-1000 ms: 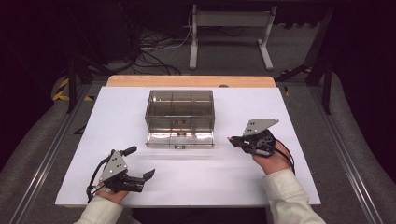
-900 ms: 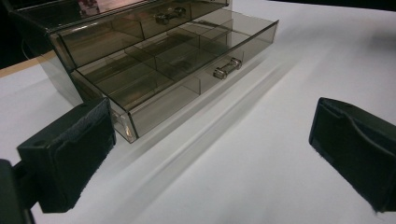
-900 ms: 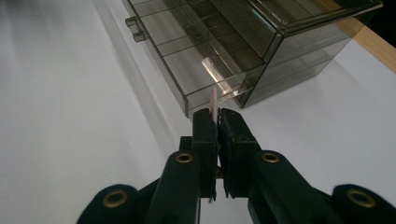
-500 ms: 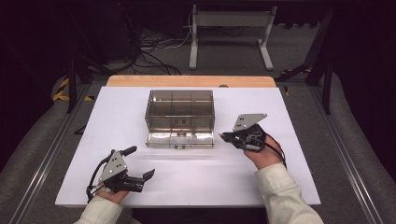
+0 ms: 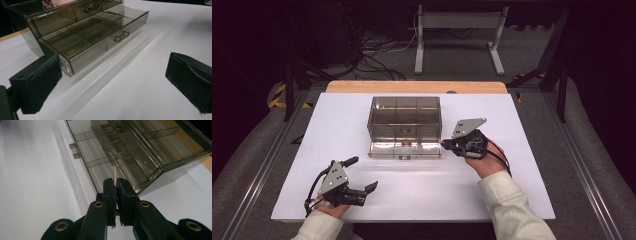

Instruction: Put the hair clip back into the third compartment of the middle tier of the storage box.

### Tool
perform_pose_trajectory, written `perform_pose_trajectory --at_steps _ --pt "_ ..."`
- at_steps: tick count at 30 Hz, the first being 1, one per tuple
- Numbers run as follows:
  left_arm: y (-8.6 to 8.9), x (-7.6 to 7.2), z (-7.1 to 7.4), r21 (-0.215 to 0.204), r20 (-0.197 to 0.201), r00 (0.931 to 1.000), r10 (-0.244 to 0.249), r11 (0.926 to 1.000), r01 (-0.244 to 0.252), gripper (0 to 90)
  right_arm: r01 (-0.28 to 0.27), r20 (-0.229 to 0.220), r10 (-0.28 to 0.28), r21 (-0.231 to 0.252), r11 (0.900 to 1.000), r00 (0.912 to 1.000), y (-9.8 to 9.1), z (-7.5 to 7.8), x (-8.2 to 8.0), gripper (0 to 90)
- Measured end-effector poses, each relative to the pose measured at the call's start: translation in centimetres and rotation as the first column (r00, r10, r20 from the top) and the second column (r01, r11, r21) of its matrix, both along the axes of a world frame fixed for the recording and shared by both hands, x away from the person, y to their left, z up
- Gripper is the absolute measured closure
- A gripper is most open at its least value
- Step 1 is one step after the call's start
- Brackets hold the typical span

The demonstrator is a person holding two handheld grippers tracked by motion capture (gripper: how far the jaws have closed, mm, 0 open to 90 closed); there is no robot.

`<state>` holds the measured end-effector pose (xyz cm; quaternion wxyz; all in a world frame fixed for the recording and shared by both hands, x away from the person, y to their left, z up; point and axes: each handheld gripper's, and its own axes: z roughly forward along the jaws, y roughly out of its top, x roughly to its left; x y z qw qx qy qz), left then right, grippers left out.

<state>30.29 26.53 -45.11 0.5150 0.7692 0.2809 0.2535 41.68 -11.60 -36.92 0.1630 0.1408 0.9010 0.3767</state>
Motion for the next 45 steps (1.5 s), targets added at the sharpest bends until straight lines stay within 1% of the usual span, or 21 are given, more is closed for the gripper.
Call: perform_pose_trajectory --at_steps 12,24,45 --pt "0.0 0.0 0.0 0.0 0.0 1.0 -0.001 1.0 0.001 1.5 -0.014 0.008 0.014 -0.012 0.9998 0.9999 1.6 -0.2 0.6 84.9" --pt "0.0 0.0 0.0 -0.004 -0.003 1.0 -0.001 1.0 0.001 1.6 -0.032 0.006 0.032 -0.025 0.9992 0.9995 3.1 -0.4 1.0 84.9" --pt "0.0 0.0 0.0 -0.005 -0.002 1.0 -0.003 1.0 0.003 1.5 -0.042 -0.009 0.041 -0.04 0.9983 0.9991 4.7 -1.1 1.8 84.8"
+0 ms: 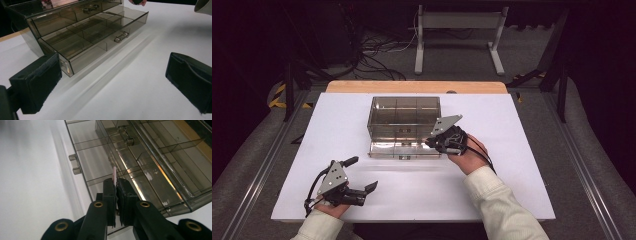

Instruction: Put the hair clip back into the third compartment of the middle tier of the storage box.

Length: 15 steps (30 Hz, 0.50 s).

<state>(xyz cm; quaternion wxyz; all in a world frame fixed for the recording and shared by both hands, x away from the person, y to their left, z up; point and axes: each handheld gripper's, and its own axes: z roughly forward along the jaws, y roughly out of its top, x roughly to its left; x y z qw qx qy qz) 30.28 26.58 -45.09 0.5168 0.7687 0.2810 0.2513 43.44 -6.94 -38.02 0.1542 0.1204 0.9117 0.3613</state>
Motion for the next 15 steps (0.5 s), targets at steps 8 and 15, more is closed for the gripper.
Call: perform_pose_trajectory --at_steps 8,15 --pt "0.0 0.01 -0.01 -0.001 -0.001 1.0 0.0 1.0 0.0 1.5 -0.001 -0.008 0.001 -0.007 1.0 1.0 0.41 -0.4 0.28 84.9" --pt "0.0 0.01 0.0 0.001 0.001 1.0 -0.001 1.0 0.001 1.5 -0.004 -0.018 0.004 -0.017 0.9999 0.9998 0.78 -0.84 0.53 84.8"
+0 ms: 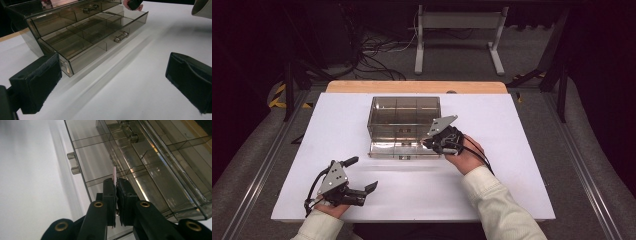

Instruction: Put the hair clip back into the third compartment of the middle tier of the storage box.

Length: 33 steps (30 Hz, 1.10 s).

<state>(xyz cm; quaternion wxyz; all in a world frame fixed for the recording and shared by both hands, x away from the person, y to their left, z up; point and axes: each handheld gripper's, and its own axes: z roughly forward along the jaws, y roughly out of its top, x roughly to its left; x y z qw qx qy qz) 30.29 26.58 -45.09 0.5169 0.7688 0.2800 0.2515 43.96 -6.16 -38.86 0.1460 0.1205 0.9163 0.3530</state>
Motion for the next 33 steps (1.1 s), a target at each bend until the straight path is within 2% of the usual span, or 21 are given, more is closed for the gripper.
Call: perform_pose_trajectory --at_steps 33 --pt "0.0 0.0 0.0 0.0 0.002 1.0 -0.001 1.0 0.001 1.5 0.003 -0.058 -0.007 -0.062 0.9981 0.9983 0.8 -1.8 1.1 84.7"
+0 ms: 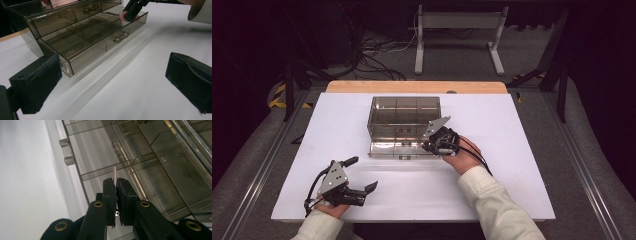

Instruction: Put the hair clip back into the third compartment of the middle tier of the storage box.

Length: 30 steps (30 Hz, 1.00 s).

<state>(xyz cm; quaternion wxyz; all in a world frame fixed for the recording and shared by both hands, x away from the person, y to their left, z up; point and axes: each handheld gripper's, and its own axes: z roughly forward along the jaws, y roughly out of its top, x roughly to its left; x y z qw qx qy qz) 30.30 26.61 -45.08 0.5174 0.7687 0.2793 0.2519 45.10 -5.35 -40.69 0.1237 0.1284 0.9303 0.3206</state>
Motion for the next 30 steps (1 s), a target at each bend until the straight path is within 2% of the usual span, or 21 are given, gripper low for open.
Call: perform_pose_trajectory --at_steps 14,23,30 --pt "0.0 0.0 0.0 -0.002 -0.003 1.0 -0.001 1.0 0.001 1.5 0.0 -0.008 0.0 -0.018 0.9998 1.0 0.1 -0.3 0.2 84.5" --pt "0.0 0.0 0.0 -0.003 -0.001 1.0 -0.001 1.0 0.001 1.5 0.015 0.026 -0.014 -0.014 0.9998 0.9996 0.0 -0.1 0.0 76.6" --pt "0.0 0.0 0.0 -0.002 -0.003 1.0 -0.002 1.0 0.002 1.5 0.013 0.059 -0.014 0.023 0.9996 0.9981 -0.4 0.9 -0.5 75.4"
